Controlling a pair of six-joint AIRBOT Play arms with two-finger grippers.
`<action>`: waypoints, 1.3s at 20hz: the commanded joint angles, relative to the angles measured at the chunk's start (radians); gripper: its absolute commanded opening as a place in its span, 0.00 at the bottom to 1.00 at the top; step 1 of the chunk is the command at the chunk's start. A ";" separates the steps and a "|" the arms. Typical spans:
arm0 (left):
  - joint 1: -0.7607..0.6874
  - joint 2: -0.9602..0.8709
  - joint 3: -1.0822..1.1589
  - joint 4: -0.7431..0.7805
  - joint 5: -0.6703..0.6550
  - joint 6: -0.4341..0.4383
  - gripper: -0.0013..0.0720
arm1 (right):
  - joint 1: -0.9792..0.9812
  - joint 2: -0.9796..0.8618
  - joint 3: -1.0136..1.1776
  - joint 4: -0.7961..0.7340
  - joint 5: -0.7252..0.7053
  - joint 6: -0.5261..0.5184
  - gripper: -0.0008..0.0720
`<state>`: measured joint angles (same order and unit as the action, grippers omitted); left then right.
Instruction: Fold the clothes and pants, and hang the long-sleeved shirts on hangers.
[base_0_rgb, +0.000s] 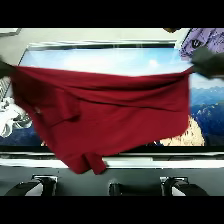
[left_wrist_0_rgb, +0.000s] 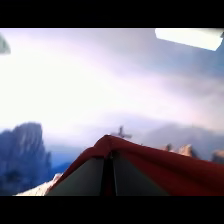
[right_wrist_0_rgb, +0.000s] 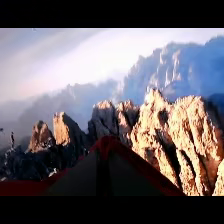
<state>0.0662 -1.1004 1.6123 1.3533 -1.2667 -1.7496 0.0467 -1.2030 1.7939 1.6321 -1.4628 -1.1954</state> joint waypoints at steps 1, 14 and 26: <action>-0.003 -0.324 -0.021 -0.003 0.020 0.014 0.04 | 0.000 -0.345 0.001 0.058 -0.039 -0.023 0.06; 0.028 -0.623 -0.021 -0.136 0.142 0.014 0.68 | -0.115 -0.703 0.002 0.276 0.191 -0.294 0.48; 0.225 -0.082 -0.602 0.002 0.058 0.025 0.75 | -0.510 -0.432 -0.626 0.463 0.160 -0.653 0.66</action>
<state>0.2741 -1.2499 1.1168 1.3449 -1.1992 -1.7256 -0.4294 -1.6558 1.2930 2.0750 -1.3495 -1.7817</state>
